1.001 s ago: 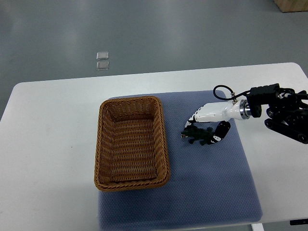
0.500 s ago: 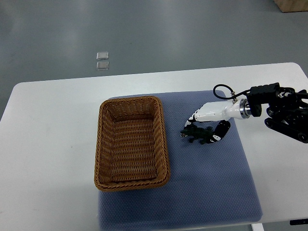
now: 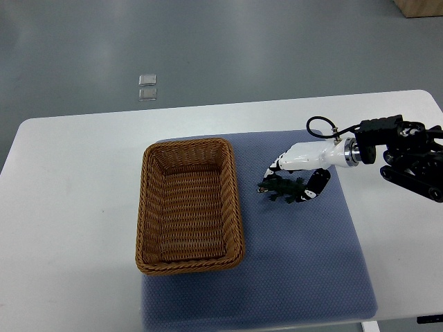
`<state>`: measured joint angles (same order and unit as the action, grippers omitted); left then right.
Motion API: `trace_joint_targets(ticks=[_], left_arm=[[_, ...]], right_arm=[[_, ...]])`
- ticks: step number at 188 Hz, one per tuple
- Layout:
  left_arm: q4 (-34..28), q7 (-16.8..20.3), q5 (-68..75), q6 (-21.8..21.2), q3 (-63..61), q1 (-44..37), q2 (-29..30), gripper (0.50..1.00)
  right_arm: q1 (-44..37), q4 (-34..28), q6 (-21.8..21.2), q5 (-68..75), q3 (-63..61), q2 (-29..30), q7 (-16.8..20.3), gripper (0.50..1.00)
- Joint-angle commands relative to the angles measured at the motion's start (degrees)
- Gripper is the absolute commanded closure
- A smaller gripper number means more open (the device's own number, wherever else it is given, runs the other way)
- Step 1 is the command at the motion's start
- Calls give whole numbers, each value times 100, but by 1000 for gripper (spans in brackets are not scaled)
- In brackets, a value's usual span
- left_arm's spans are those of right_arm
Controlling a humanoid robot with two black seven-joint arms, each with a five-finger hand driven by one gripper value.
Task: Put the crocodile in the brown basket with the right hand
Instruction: 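Lift the crocodile and carry it over the wicker basket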
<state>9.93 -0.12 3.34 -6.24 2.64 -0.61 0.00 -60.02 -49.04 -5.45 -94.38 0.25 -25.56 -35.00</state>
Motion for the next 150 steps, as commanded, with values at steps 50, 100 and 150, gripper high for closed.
trace_joint_targets(ticks=[50, 100, 150], left_arm=[[0, 3, 0, 0, 0, 0, 0, 500], [0, -6, 0, 0, 0, 0, 0, 500], [0, -6, 0, 0, 0, 0, 0, 500]], right_arm=[[-282, -1, -43, 34, -42, -37, 0, 989], [-800, -27, -202, 201, -42, 16, 0, 989], [-1301, -36, -518, 218, -42, 737, 0, 987]])
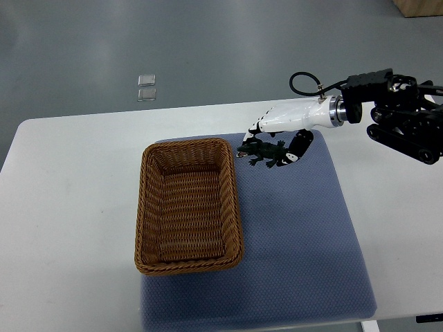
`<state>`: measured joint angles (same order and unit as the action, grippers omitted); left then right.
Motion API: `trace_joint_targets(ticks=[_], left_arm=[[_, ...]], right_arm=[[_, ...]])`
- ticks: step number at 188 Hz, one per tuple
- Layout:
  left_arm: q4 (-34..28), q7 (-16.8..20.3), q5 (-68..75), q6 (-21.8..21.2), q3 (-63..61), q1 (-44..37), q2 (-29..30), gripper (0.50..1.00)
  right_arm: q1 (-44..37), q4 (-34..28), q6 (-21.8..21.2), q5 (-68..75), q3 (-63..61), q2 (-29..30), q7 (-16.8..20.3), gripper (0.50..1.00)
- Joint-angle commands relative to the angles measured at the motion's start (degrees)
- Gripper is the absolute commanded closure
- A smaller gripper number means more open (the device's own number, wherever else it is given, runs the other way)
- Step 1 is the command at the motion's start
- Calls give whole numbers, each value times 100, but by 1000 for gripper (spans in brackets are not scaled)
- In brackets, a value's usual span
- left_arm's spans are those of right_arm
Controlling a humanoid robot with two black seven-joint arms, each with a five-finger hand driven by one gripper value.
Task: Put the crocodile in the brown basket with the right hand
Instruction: 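Lift the crocodile and carry it over the wicker basket, then open the right hand to drop the crocodile into the basket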
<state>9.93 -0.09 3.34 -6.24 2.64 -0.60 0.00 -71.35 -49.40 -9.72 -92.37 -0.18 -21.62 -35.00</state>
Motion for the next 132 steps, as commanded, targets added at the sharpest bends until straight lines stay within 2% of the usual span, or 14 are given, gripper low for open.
trace_joint_targets(ticks=[1, 68, 89, 105, 118, 120, 122, 129, 130, 132], left_arm=[[0, -9, 0, 0, 0, -2, 0, 500], [0, 0, 0, 0, 0, -2, 0, 500], [0, 0, 0, 0, 0, -2, 0, 500], [0, -9, 0, 0, 0, -2, 0, 500], [0, 0, 0, 0, 0, -2, 0, 500], [0, 0, 0, 0, 0, -2, 0, 500], [0, 0, 0, 0, 0, -2, 0, 500], [0, 0, 0, 0, 0, -2, 0, 500], [0, 0, 0, 0, 0, -2, 0, 500], [0, 0, 0, 0, 0, -2, 0, 500]], right_arm=[[-169, 1, -91, 17, 1, 343, 0, 987], [-494, 10, -223, 176, 9, 1459, 0, 969], [-494, 27, -241, 158, 45, 1679, 0, 946], [-468, 62, -232, 158, 71, 1732, 0, 883], [-424, 62, -214, 167, 80, 1758, 0, 763], [-424, 62, -214, 167, 80, 1758, 0, 762], [-415, 62, -214, 167, 80, 1767, 0, 726], [-380, 62, -188, 167, 71, 1776, 0, 671], [-362, 62, -170, 176, 71, 1767, 0, 646], [-362, 62, -170, 176, 71, 1767, 0, 646]])
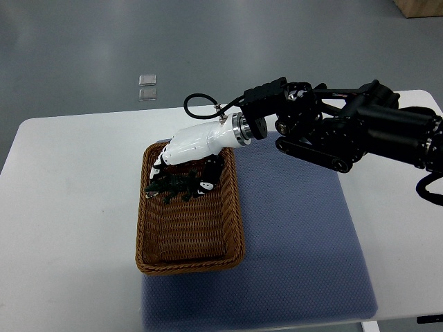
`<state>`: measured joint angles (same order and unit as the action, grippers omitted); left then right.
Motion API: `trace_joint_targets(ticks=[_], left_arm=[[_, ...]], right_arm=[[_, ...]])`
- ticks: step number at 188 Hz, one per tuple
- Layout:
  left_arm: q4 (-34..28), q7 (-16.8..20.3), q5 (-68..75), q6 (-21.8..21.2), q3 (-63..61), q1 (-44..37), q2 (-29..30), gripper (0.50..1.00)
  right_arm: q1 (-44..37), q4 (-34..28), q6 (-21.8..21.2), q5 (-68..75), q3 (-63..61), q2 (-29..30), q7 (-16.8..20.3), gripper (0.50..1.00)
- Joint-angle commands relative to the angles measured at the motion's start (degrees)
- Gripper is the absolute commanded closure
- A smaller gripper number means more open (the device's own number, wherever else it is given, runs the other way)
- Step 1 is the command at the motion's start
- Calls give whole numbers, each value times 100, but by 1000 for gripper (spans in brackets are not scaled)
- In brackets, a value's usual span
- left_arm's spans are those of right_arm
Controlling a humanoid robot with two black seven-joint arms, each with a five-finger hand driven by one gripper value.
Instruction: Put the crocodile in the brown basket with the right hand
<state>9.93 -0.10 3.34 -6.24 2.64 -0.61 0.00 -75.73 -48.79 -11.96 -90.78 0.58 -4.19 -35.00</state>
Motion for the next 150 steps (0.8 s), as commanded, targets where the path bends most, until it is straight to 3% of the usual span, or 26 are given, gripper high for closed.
trace_joint_targets(ticks=[1, 7, 59, 99, 150], left_arm=[[0, 1, 0, 0, 0, -1, 0, 500], [0, 1, 0, 0, 0, -1, 0, 500], [0, 1, 0, 0, 0, -1, 0, 500], [0, 1, 0, 0, 0, -1, 0, 500], [0, 1, 0, 0, 0, -1, 0, 500]], right_arm=[[93, 1, 62, 16, -14, 23, 0, 624], [129, 1, 71, 7, -14, 6, 0, 589], [155, 1, -26, 377, -84, -170, 0, 587], [146, 10, -43, 1581, -102, -636, 90, 587], [577, 10, -799, 3998, -533, -1453, 529, 587]])
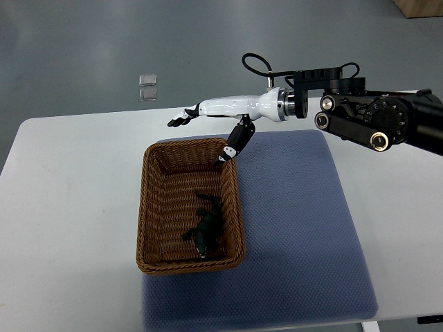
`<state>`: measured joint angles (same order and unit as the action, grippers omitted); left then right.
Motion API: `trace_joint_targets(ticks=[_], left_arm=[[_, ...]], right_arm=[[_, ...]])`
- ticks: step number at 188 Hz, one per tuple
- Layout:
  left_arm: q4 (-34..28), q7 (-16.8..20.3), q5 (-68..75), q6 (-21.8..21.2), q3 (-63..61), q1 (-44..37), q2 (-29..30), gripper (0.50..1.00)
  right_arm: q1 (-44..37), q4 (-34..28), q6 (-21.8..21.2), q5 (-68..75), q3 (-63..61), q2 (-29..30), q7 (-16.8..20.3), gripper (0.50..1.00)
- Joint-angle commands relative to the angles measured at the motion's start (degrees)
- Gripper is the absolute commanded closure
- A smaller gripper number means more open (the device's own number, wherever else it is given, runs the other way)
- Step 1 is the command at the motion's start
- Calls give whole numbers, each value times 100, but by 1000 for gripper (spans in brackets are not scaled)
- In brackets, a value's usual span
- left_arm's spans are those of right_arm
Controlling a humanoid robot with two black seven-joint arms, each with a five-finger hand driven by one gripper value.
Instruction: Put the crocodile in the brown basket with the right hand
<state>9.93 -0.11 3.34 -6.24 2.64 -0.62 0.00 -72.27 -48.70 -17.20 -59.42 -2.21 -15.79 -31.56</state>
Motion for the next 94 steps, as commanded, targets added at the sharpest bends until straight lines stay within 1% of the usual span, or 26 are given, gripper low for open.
trace_joint_targets(ticks=[1, 25, 41, 53, 72, 86, 94], left_arm=[[0, 2, 0, 0, 0, 1, 0, 500], [0, 2, 0, 0, 0, 1, 0, 500], [0, -6, 0, 0, 0, 1, 0, 500], [0, 2, 0, 0, 0, 1, 0, 500], [0, 2, 0, 0, 0, 1, 0, 500], [0, 2, 0, 0, 0, 1, 0, 500], [0, 2, 0, 0, 0, 1, 0, 500]], right_arm=[[257, 1, -301, 958, -289, -328, 211, 587], [793, 19, -644, 2022, -834, -618, 492, 587], [1285, 19, -785, 2655, -1273, -645, 721, 587], [1593, 28, -820, 3033, -1546, -618, 897, 587], [2111, 107, -829, 3806, -2046, -539, 1318, 585], [2331, 186, -820, 4289, -2310, -513, 1565, 585], [2402, 230, -811, 4484, -2390, -504, 1644, 585]])
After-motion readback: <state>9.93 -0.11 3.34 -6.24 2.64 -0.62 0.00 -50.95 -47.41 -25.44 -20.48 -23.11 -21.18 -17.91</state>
